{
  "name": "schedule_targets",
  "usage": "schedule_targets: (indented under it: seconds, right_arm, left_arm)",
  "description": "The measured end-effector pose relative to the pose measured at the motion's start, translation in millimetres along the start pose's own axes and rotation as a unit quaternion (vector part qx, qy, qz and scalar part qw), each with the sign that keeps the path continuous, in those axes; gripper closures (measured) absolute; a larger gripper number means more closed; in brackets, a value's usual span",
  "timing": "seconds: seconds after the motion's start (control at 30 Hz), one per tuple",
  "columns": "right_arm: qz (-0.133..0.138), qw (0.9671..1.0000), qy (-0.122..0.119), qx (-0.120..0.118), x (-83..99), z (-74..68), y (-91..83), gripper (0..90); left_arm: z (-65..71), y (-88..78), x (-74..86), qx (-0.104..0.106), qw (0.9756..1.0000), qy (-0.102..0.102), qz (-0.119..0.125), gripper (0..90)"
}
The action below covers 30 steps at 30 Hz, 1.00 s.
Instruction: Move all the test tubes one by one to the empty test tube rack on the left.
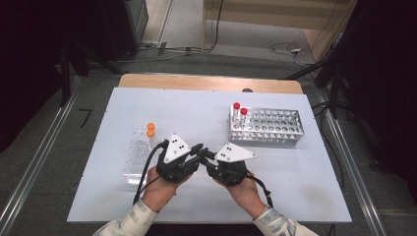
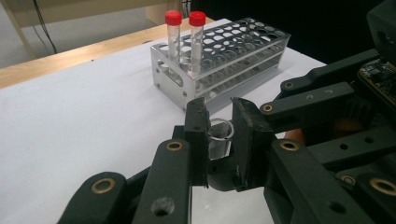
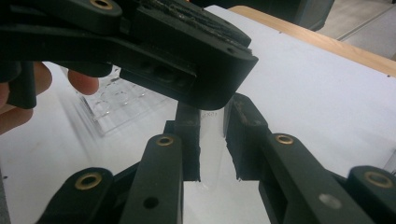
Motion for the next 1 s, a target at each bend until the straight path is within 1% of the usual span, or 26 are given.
schedule_targets:
  seconds: [0.1, 0.13, 0.17, 0.2, 0.23, 0.33, 0.43, 0.57, 0.6, 0.67, 0.73, 0.77, 0.83, 0.87, 0.9, 1.0]
  right_arm:
    - [0.001, 1.0, -0.001, 0.0, -0.2, -0.2, -0.3, 72.4]
    - [0.001, 1.0, -0.002, -0.001, -0.1, -0.5, -0.5, 70.5]
    - [0.0, 1.0, -0.002, -0.004, 0.0, -0.6, -0.5, 64.7]
    - [-0.002, 1.0, -0.002, -0.007, 0.1, -0.9, -0.3, 56.9]
    - [-0.005, 0.9999, -0.003, -0.009, 0.4, -1.0, -0.2, 51.6]
    - [-0.009, 0.9998, -0.002, -0.02, 1.2, -1.1, -1.8, 37.5]
    - [-0.016, 0.9995, -0.003, -0.027, 2.5, 0.3, -4.7, 27.8]
    - [-0.023, 0.9994, 0.001, -0.025, 6.1, 5.9, -7.2, 25.3]
    - [-0.024, 0.9994, 0.003, -0.023, 7.4, 7.4, -7.7, 25.2]
    - [-0.028, 0.9994, 0.003, -0.02, 11.0, 11.5, -9.4, 25.2]
    - [-0.032, 0.9993, 0.006, -0.017, 14.9, 15.1, -10.5, 25.2]
    - [-0.034, 0.9993, 0.004, -0.016, 16.3, 16.9, -10.3, 25.2]
    - [-0.038, 0.9992, 0.009, -0.01, 19.7, 21.3, -10.4, 25.2]
    - [-0.039, 0.9992, 0.01, -0.01, 20.1, 22.7, -10.8, 25.2]
    - [-0.038, 0.9991, 0.015, -0.008, 20.3, 24.2, -12.5, 25.2]
    - [-0.036, 0.9992, 0.016, -0.007, 20.8, 27.3, -16.5, 25.2]
  left_arm:
    - [0.3, -0.9, -0.1, -0.002, 1.0, 0.002, 0.0, 77.1]
    - [-0.2, -1.6, -0.5, -0.004, 1.0, 0.003, 0.001, 77.1]
    - [-0.8, -2.6, -1.0, -0.003, 1.0, 0.002, 0.002, 77.1]
    - [-1.7, -4.1, -1.6, -0.005, 1.0, 0.001, 0.004, 77.1]
    - [-2.7, -5.8, -2.4, -0.006, 1.0, 0.0, 0.006, 77.1]
    - [-7.1, -11.6, -4.3, -0.008, 0.9999, -0.007, 0.012, 77.1]
    - [-11.7, -17.4, -6.0, -0.007, 0.9997, -0.019, 0.017, 77.0]
    - [-18.5, -26.1, -7.3, -0.011, 0.9992, -0.031, 0.021, 77.0]
    - [-20.3, -29.6, -7.5, -0.014, 0.9992, -0.031, 0.022, 77.0]
    - [-22.3, -38.1, -8.0, -0.015, 0.9989, -0.035, 0.026, 77.0]
    - [-23.6, -46.9, -9.2, -0.018, 0.9988, -0.033, 0.031, 77.0]
    - [-25.8, -52.4, -9.9, -0.02, 0.9987, -0.034, 0.031, 77.0]
    - [-30.7, -59.5, -10.4, -0.029, 0.9984, -0.038, 0.029, 76.9]
    - [-35.7, -64.9, -10.7, -0.038, 0.9979, -0.045, 0.027, 76.9]
    - [-39.4, -68.2, -10.7, -0.042, 0.9976, -0.049, 0.026, 76.9]
    - [-55.2, -82.0, -9.3, -0.059, 0.996, -0.065, 0.02, 76.9]
Point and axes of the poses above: each handheld gripper's, and its own axes: y roughly forward along the jaws, x roughly out of its underside, z roughly to its right, the point moved 6 cm from there along y, roughly forward along the jaws, and after that the axes turned 5 degrees about x, right-handed, at the moved point
